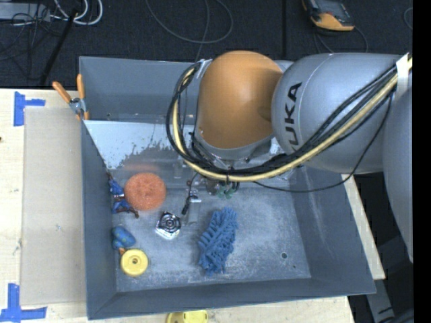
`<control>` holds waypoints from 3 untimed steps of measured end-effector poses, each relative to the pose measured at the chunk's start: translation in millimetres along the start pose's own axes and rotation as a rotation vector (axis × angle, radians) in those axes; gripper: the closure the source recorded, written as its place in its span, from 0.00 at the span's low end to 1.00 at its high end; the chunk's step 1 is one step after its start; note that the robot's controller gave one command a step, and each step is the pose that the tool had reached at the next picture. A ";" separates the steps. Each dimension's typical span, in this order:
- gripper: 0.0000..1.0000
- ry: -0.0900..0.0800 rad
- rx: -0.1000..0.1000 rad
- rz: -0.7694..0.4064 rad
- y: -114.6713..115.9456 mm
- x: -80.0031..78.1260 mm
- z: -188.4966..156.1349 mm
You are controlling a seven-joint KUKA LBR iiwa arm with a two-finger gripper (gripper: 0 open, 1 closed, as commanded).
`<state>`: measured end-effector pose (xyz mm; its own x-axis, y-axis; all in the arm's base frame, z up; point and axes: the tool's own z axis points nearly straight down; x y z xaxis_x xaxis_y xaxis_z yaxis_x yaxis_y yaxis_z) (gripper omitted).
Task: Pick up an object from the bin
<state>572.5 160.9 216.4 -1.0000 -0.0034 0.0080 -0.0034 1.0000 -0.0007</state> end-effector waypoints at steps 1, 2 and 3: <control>0.00 -0.007 -0.001 0.003 -0.9 -1.2 -5.0; 0.00 -0.010 -0.002 -0.005 -2.3 -1.0 -3.8; 0.00 -0.003 0.000 -0.001 -4.6 -5.7 -44.6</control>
Offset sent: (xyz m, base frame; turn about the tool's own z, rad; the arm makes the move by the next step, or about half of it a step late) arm -0.0223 -0.0961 -0.0735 -0.2230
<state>578.6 156.4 260.9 -1.0000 -0.0047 0.0051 -0.0047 1.0000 -0.0009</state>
